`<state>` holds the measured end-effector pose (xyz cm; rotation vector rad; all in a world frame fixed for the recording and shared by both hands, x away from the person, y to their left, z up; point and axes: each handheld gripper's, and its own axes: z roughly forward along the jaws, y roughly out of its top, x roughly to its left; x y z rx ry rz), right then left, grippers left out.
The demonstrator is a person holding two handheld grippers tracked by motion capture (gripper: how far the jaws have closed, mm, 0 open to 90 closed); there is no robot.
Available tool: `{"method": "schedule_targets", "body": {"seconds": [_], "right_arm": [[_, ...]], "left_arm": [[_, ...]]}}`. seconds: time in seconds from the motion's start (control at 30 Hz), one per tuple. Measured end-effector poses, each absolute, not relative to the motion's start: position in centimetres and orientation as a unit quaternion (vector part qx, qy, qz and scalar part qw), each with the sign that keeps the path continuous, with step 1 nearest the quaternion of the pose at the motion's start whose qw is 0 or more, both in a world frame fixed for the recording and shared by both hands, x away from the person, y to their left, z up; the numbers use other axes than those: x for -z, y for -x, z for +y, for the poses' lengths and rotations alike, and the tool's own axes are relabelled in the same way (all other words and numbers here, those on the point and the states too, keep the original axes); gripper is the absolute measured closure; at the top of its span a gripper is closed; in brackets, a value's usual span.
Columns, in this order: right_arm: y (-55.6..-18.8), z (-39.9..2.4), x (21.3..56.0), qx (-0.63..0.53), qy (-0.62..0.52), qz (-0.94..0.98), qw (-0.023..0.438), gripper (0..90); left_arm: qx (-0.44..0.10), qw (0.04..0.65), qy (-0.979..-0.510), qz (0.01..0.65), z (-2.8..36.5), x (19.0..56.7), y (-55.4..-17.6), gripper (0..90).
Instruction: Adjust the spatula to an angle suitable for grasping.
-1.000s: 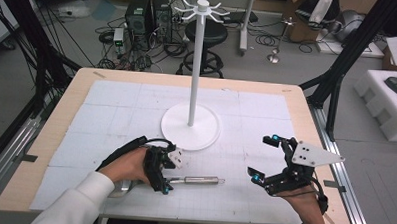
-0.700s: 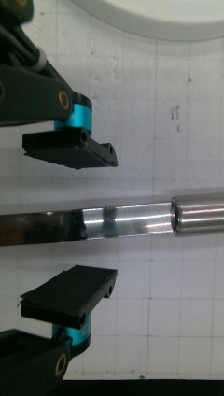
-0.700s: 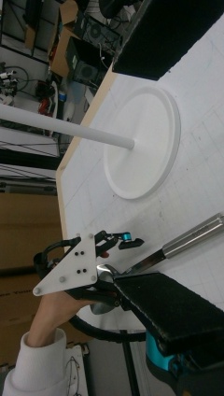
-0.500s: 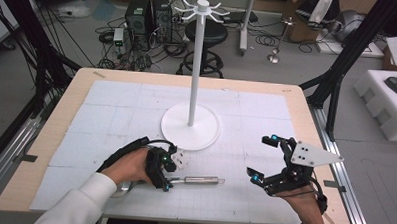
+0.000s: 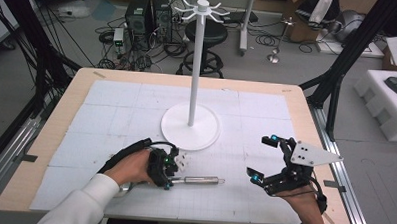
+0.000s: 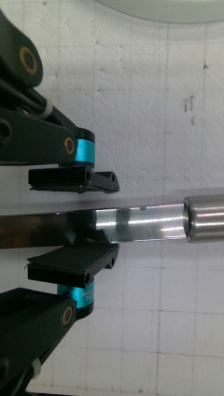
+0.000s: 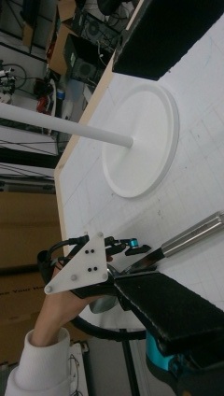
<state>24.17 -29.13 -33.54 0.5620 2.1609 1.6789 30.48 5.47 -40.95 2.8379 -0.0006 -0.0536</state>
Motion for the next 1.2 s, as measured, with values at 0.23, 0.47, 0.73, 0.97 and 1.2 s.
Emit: {"method": "schedule_targets", "body": {"seconds": [0.23, 0.47, 0.73, 0.97, 1.2], "right_arm": [[-24.3, -29.1, 33.6, -0.594, -0.197, 0.761, 0.171, 0.4], [-24.2, -29.1, 33.6, -0.594, -0.198, 0.761, 0.171, 0.4], [-24.2, -29.1, 33.6, -0.594, -0.197, 0.761, 0.171, 0.4], [-24.2, -29.2, 33.5, -0.595, -0.197, 0.76, 0.171, 0.4], [-24.2, -29.2, 33.5, -0.595, -0.195, 0.76, 0.172, 0.4]], "left_arm": [[0.02, 0.144, -0.989, 0.005, 5.2, 41.0, -30.4, 65.7], [0.027, 0.134, -0.99, 0.015, 5.0, 40.8, -30.3, 73.1], [0.016, 0.137, -0.99, 0.002, 5.0, 40.6, -29.9, 74.4], [0.009, 0.157, -0.988, 0.012, 5.7, 39.8, -30.2, 74.6], [-0.01, 0.189, -0.982, 0.022, 6.7, 38.4, -30.3, 74.7]]}}
